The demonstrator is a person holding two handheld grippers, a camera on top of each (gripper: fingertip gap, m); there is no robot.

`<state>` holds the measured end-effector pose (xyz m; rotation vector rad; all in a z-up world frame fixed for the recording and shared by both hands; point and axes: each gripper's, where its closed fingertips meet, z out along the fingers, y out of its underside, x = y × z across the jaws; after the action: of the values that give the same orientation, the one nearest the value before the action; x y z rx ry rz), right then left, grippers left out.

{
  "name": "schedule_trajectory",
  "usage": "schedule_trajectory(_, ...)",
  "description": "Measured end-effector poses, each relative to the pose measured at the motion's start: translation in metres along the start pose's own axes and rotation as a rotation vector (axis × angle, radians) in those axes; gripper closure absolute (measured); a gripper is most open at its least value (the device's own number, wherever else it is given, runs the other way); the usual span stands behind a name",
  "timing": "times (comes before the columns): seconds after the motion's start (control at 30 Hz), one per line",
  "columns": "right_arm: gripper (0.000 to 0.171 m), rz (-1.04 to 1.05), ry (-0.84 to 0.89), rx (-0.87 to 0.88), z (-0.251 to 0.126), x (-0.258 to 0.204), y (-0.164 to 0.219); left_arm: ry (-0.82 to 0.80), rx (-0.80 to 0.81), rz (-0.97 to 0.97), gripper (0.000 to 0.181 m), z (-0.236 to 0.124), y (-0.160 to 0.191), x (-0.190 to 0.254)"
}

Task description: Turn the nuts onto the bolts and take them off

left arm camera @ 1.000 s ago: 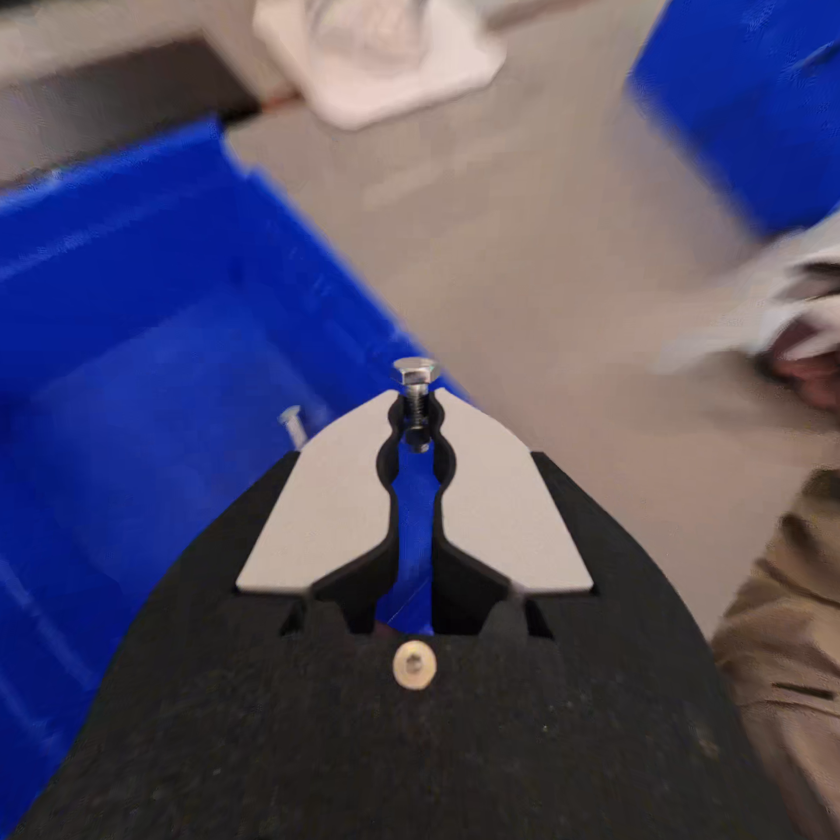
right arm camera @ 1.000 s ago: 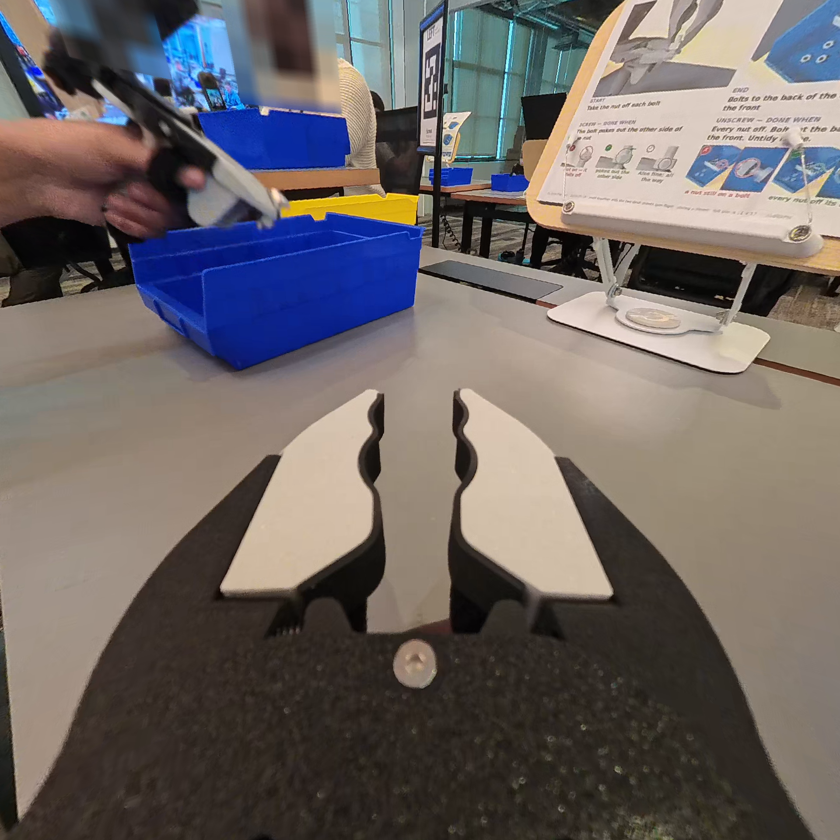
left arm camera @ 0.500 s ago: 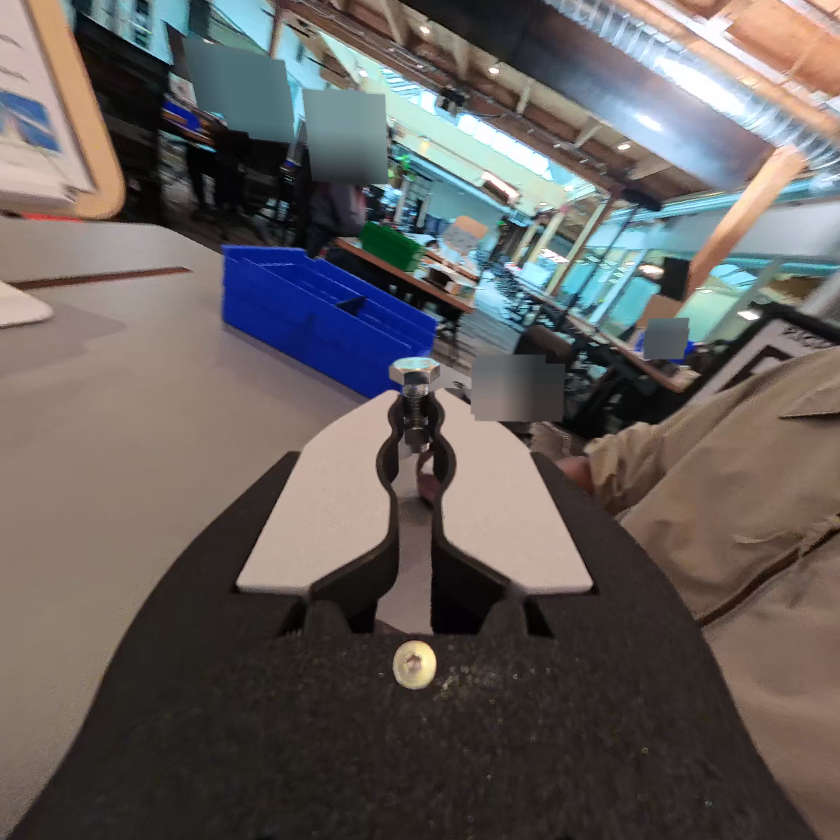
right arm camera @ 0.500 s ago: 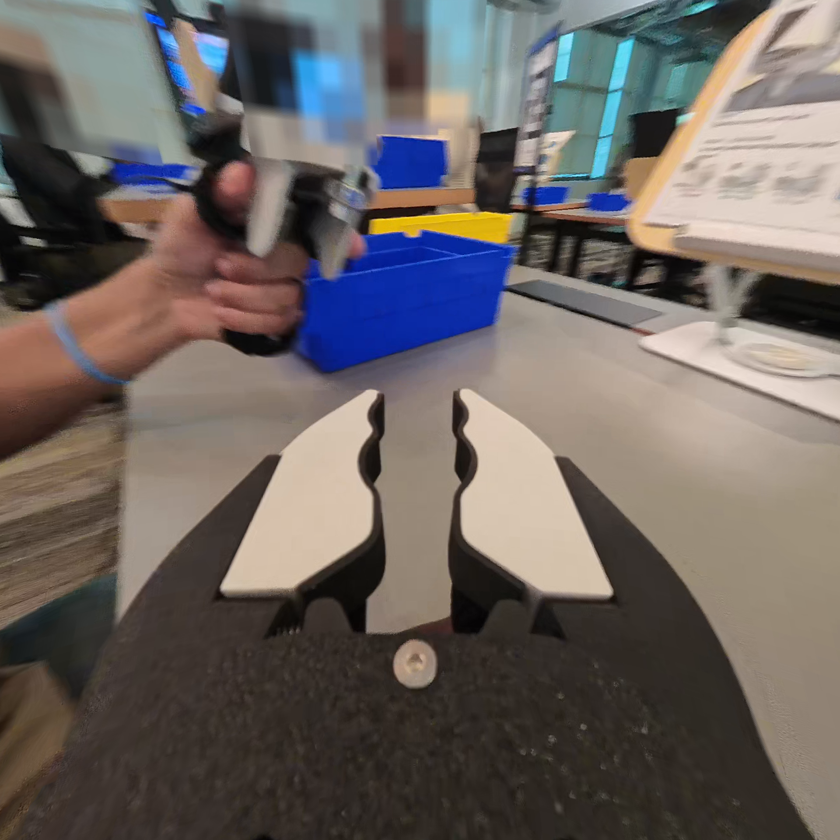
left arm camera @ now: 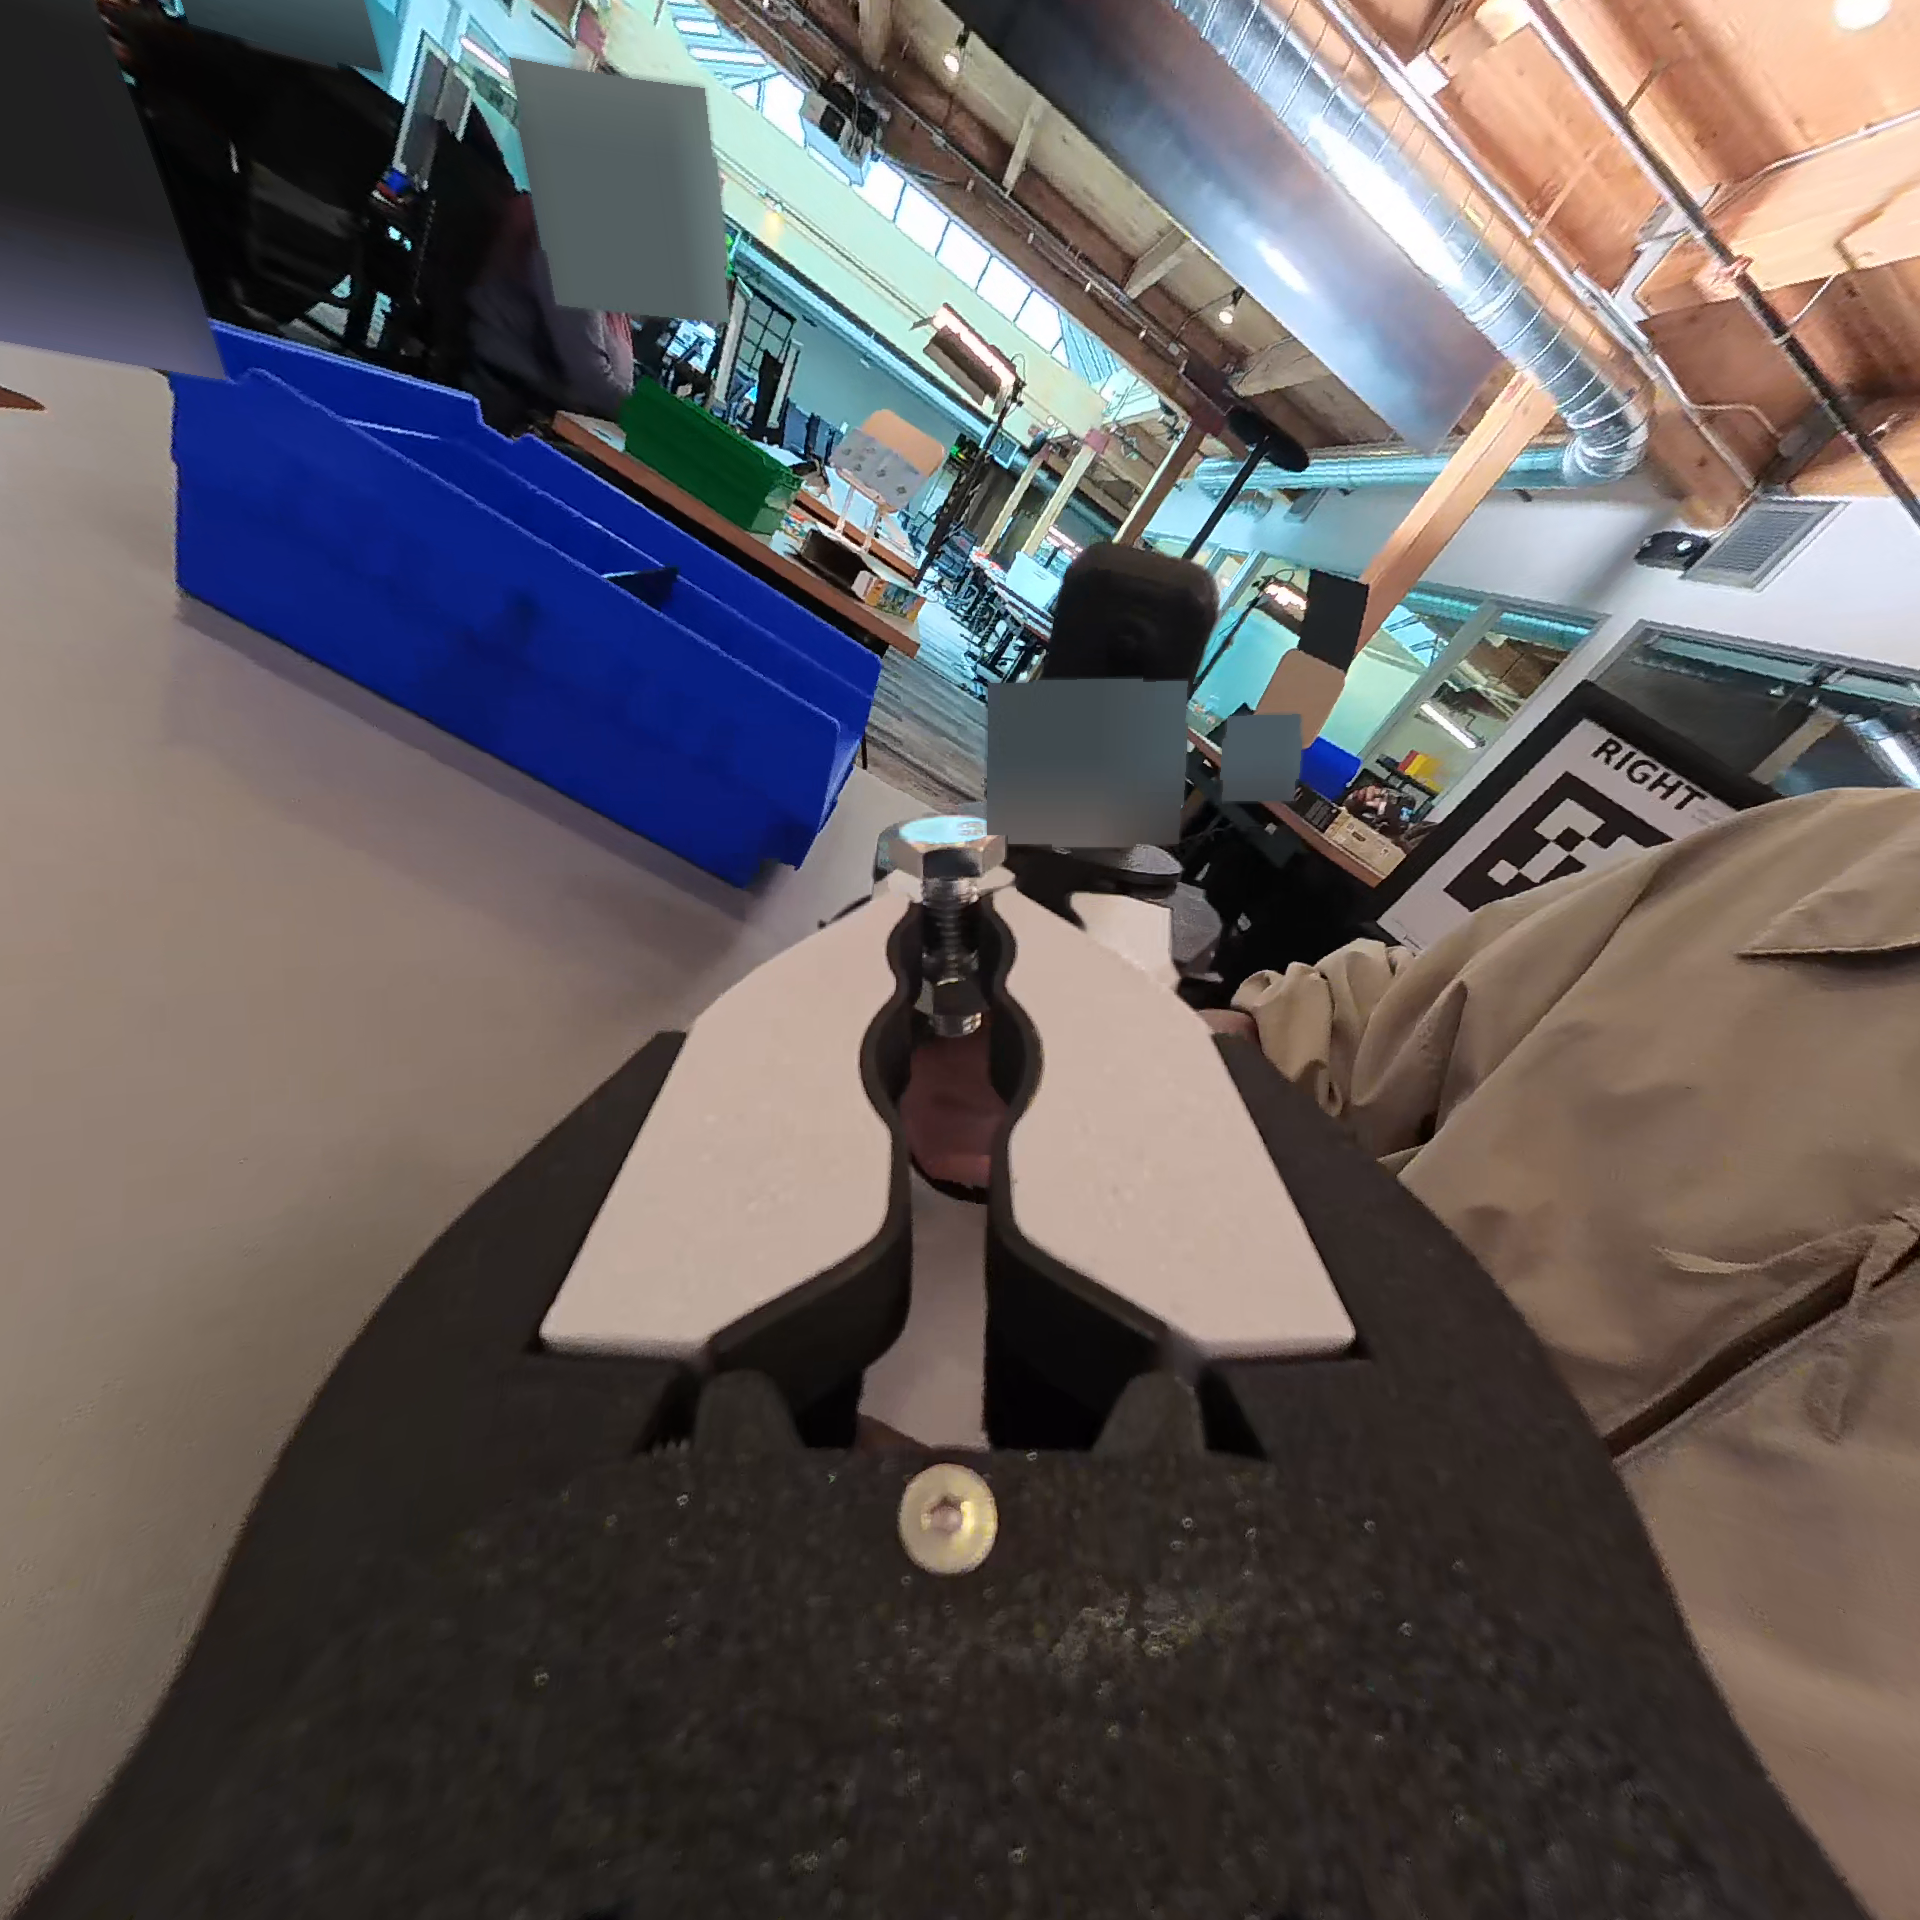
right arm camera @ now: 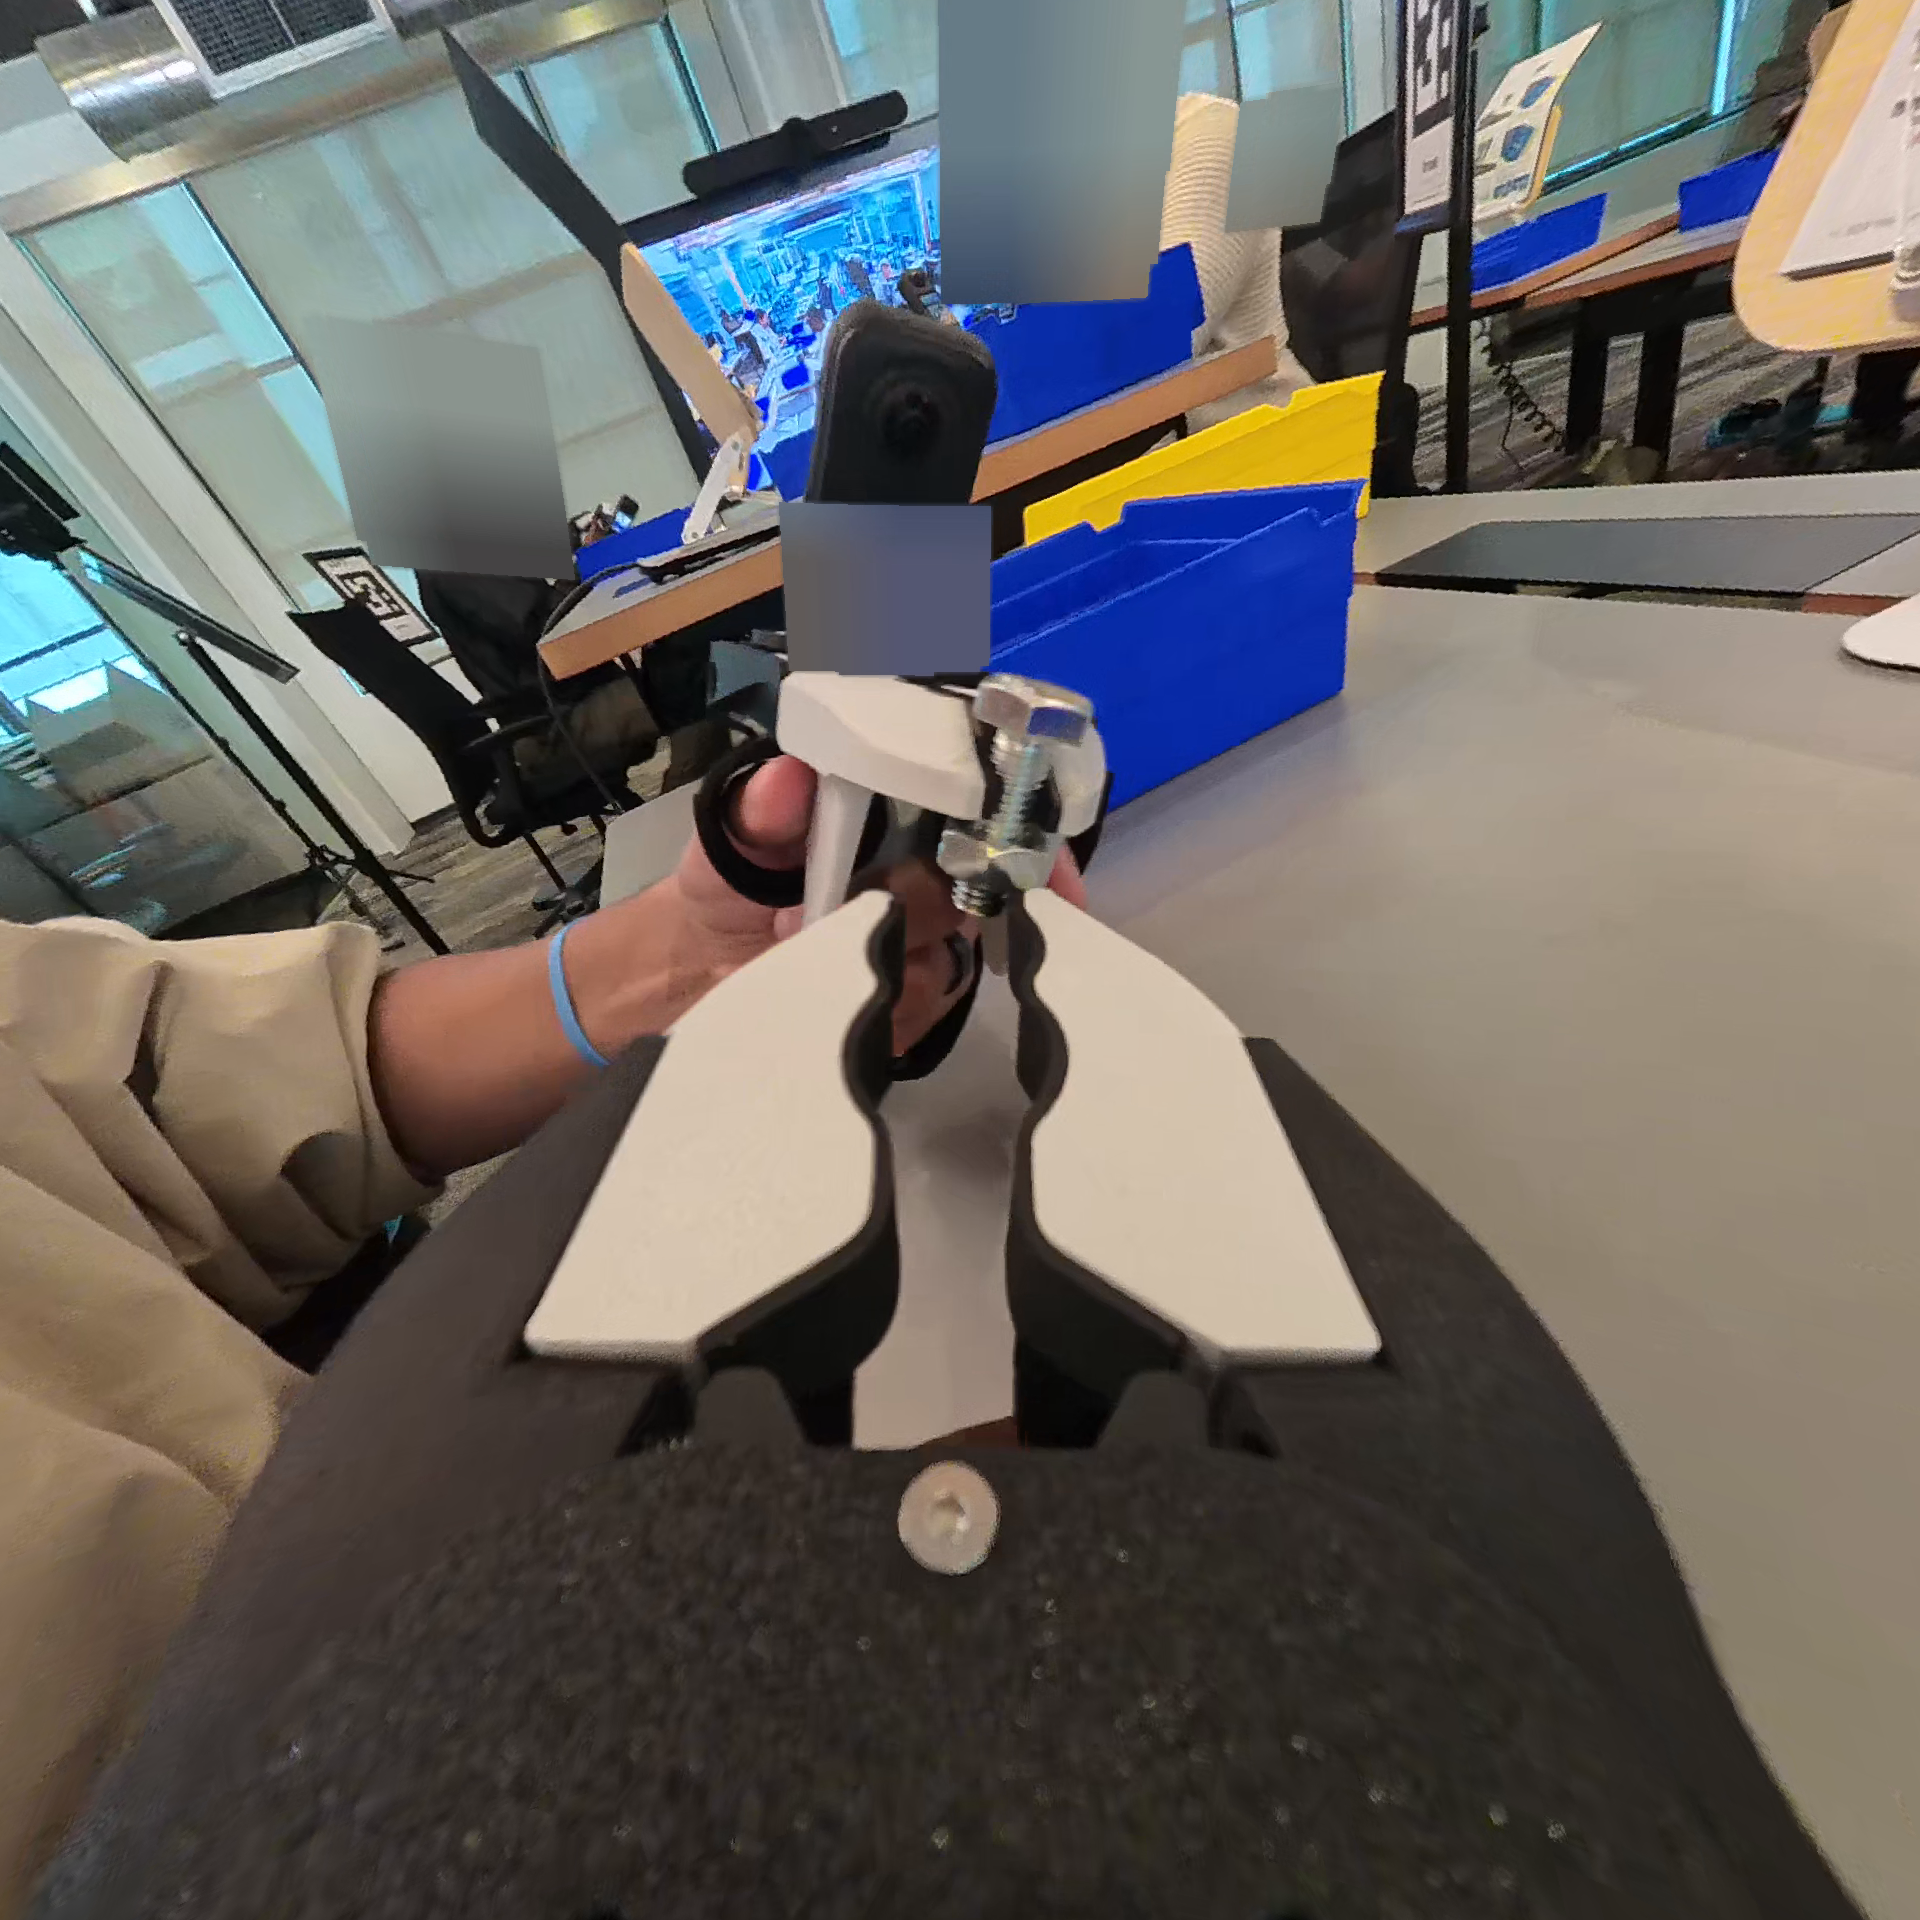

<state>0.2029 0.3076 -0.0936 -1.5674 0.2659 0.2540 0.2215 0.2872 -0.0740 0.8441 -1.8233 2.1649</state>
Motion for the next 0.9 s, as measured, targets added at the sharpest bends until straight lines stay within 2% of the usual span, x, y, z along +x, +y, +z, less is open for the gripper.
schedule_trajectory(0.2,0.157,0.057,-0.026,0.017,-0.002,0.001,-0.001,0.03,0.022,-0.015,0.172,0.005,0.003,0.006)
schedule_trajectory(0.43,0.158,-0.02,-0.003,-0.059,-0.005,0.004,0.008,0.045,-0.016,-0.023,0.171,0.004,0.009,0.006)
schedule_trajectory(0.47,0.158,-0.036,0.004,-0.074,-0.006,0.006,0.009,0.043,-0.029,-0.024,0.165,0.004,0.011,0.006)
schedule_trajectory(0.5,0.159,-0.055,0.013,-0.096,-0.007,0.007,0.011,0.049,-0.038,-0.03,0.15,0.004,0.012,0.007)
schedule_trajectory(0.63,0.159,-0.153,0.034,-0.178,-0.012,0.01,0.017,0.047,-0.063,-0.038,0.134,-0.001,0.013,0.008)
schedule_trajectory(0.73,0.159,-0.25,0.068,-0.277,-0.018,0.017,0.021,-0.023,-0.117,0.022,0.133,-0.007,0.019,0.0)
schedule_trajectory(0.9,0.16,-0.358,0.082,-0.413,-0.024,0.023,0.025,-0.218,-0.229,0.266,0.133,-0.019,0.027,-0.018)
